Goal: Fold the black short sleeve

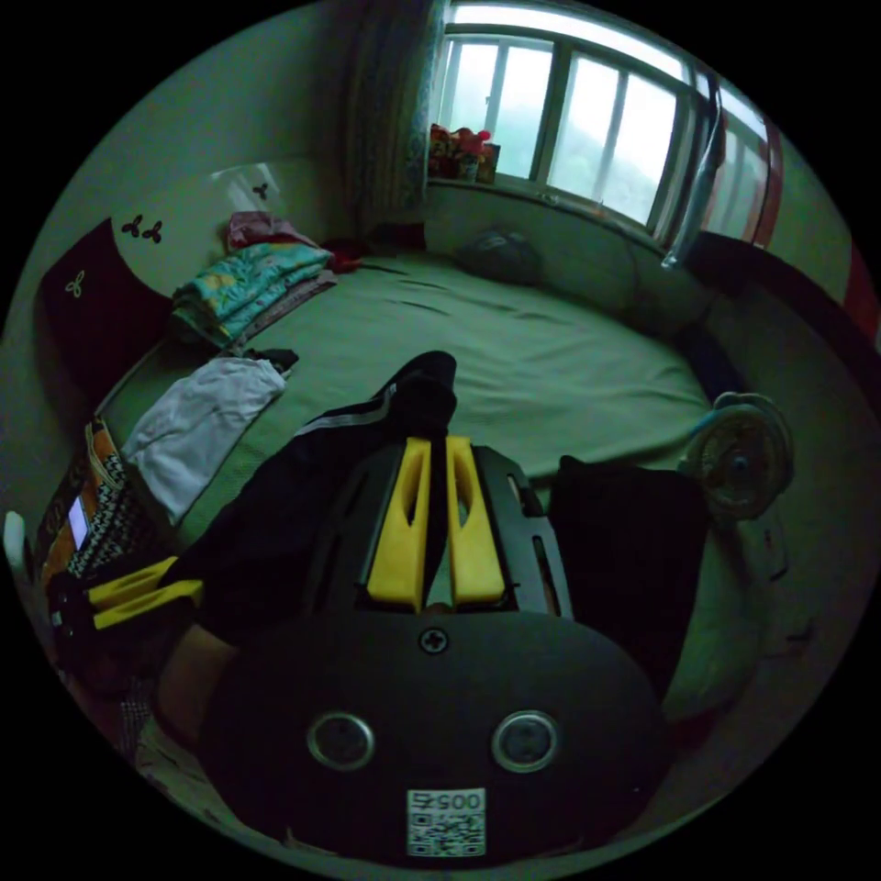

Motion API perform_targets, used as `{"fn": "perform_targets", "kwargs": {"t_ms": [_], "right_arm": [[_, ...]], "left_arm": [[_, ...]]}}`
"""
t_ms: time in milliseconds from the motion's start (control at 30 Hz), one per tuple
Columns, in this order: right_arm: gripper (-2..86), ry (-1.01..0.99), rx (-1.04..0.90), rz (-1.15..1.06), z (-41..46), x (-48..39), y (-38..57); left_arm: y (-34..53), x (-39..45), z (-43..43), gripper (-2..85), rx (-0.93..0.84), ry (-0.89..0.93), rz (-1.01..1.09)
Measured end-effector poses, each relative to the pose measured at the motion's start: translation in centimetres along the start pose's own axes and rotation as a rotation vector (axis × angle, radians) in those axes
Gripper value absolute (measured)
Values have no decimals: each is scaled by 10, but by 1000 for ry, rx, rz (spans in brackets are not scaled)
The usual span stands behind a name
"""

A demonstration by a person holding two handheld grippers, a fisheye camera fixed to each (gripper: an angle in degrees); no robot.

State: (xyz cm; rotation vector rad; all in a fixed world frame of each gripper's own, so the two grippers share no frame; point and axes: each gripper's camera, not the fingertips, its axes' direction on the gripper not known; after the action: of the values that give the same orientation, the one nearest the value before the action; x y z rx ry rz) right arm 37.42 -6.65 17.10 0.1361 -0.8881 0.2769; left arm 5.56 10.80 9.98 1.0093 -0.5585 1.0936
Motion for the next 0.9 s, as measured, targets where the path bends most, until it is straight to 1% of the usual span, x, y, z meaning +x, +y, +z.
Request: {"fn": "perform_targets", "kwargs": {"t_ms": [67, 167, 300, 433, 500, 567, 600, 633, 667, 833, 900], "right_arm": [[3, 31, 14, 8, -18, 20, -3], [5, 129, 25, 0, -44, 52, -11], [9, 254, -9, 10, -62, 101, -21], [17, 337, -73, 75, -48, 145, -22], [28, 378, -141, 154, -21, 174, -14], [42, 427, -188, 242, -5, 193, -4], [48, 406, -184, 302, 0, 202, 5], [51, 376, -177, 320, 1, 204, 9], [58, 307, -169, 327, 4, 206, 17], [63, 157, -201, 253, 23, 185, 43], [65, 103, -239, 255, 45, 175, 49]], "left_arm": [[-16, 31, -11, 49, 43, 51, 45], [-39, 72, -16, 49, 76, 123, 93], [-65, 122, -13, 49, 100, 194, 142], [-87, 175, 9, 50, 97, 245, 157], [-93, 195, 28, 51, 68, 235, 145], [-98, 219, 66, 51, 3, 210, 128], [-99, 225, 77, 51, -29, 200, 144], [-100, 235, 96, 52, -99, 180, 176], [-100, 239, 107, 52, -122, 163, 175], [-99, 232, 105, 52, -76, 204, 187], [-97, 227, 104, 54, -75, 229, 180]]}}
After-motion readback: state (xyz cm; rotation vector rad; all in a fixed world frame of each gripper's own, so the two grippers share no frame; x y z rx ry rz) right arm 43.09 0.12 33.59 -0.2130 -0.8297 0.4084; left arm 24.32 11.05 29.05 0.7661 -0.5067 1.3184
